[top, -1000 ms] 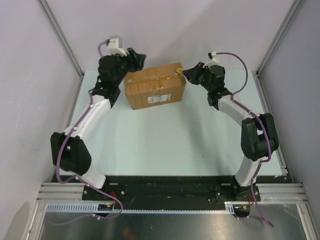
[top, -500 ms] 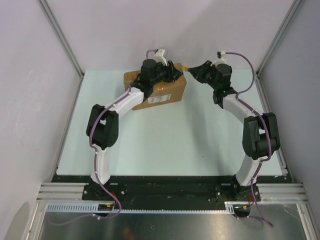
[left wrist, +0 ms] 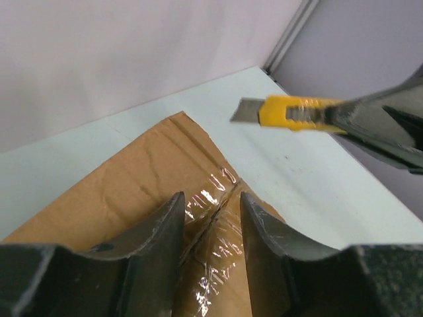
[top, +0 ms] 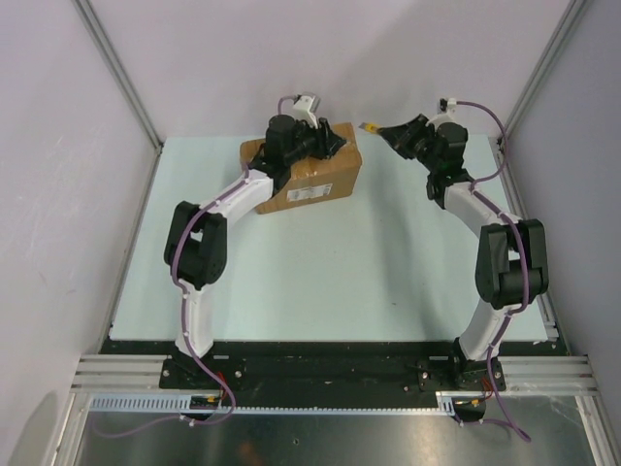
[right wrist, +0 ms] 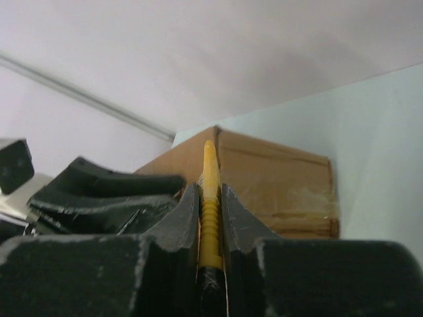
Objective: Unpack the express box
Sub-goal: Cut the express box at the center of the board.
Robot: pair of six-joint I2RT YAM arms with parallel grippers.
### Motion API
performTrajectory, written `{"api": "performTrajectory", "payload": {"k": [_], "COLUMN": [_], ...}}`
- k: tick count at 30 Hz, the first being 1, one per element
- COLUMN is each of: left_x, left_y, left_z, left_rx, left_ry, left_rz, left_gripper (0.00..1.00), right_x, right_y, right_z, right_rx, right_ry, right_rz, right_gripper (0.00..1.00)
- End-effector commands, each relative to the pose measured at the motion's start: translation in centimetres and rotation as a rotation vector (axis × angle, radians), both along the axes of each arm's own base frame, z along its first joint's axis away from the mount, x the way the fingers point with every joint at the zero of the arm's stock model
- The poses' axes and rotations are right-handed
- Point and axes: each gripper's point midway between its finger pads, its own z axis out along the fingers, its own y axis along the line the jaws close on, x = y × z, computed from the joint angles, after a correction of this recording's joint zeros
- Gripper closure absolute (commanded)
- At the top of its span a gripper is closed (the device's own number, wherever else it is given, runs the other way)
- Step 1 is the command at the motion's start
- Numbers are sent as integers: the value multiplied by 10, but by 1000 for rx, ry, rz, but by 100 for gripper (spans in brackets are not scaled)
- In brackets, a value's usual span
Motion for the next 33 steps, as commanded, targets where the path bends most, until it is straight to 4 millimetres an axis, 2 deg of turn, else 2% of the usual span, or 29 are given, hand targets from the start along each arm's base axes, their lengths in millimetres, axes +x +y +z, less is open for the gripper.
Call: {"api": "performTrajectory", "payload": {"k": [1,2,3,6,8,9,14,15,16,18,19,23,32,33], "left_x": [14,19,25,37,45,48,51,50,48,48,47,41,33,32], "left_y": [20,26,28,41,51,52,60,59,59,58,58,55,53,52], "left_z": [-39,-57,-53,-63,-65,-72,-94,-98,-101,-105,-106,-112,-127,-125], "left_rx": [166,206,224,257,269,282,356,364,374,390,395,411,429,428], "left_ry": [41,82,64,82,96,103,137,139,142,139,140,141,165,164], "left_rz": [77,112,117,190,244,243,265,256,248,240,237,204,184,185], "left_gripper": [55,55,56,57,58,59,65,67,67,68,68,68,68,68], "right_x": [-15,-19,-19,-21,-18,-13,0,1,6,10,14,20,26,28], "right_y": [16,18,20,22,19,13,1,0,-3,-5,-5,3,4,6], "right_z": [23,20,18,4,-5,-13,-20,-13,-25,-22,-33,-31,-2,-7], "right_rx": [41,37,36,28,26,31,135,167,191,243,251,293,408,413], "right_ry": [-103,-106,-104,-92,-78,-62,-77,-116,-96,-114,-96,-108,-168,-156], "right_rz": [97,120,131,149,143,133,135,141,142,145,149,189,214,221], "right_gripper": [100,100,100,100,100,100,100,100,100,100,100,100,100,100]}}
